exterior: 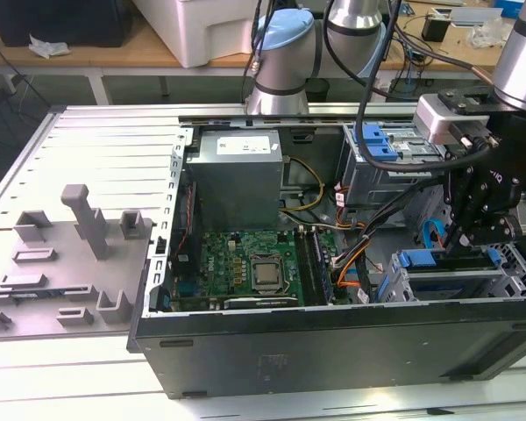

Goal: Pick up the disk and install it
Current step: 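Insert the second disk wire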

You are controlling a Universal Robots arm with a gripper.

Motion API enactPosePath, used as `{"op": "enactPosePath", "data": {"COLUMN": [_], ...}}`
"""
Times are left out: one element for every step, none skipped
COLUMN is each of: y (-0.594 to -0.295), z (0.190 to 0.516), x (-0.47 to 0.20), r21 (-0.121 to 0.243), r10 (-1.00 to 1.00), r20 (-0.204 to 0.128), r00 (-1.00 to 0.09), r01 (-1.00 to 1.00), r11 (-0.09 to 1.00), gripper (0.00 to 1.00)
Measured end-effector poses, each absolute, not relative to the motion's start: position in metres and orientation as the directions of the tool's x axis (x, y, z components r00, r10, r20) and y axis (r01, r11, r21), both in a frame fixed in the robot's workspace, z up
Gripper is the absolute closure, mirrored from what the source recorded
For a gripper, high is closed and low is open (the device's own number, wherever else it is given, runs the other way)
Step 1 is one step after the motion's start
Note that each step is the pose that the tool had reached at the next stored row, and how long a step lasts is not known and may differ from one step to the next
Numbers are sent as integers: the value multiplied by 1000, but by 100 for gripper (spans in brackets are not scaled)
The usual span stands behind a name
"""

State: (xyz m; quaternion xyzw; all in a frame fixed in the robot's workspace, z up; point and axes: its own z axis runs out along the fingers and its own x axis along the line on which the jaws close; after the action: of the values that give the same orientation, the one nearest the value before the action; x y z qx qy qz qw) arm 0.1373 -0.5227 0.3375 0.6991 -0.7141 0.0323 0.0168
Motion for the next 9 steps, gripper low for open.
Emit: {"op": "enactPosePath", "data": {"y": [-523,-523,-523,-523,-523,-523,-523,-523,-523], "z": [337,337,337,337,337,337,337,337,337], "x": [137,137,137,137,137,137,137,137,137], "r21": [-22,-22,-22,-22,-23,-22,-23,-23,-22], "r10": [-997,-997,-997,-997,-997,-997,-997,-997,-997], "r20": [69,69,69,69,69,69,69,69,69], "r00": [-22,-22,-22,-22,-22,-22,-22,-22,-22], "r01": [-1000,-1000,-1000,-1000,-1000,-1000,-1000,-1000,-1000], "r11": [20,20,20,20,20,20,20,20,20], "gripper": [84,84,84,84,84,84,84,84,84]}}
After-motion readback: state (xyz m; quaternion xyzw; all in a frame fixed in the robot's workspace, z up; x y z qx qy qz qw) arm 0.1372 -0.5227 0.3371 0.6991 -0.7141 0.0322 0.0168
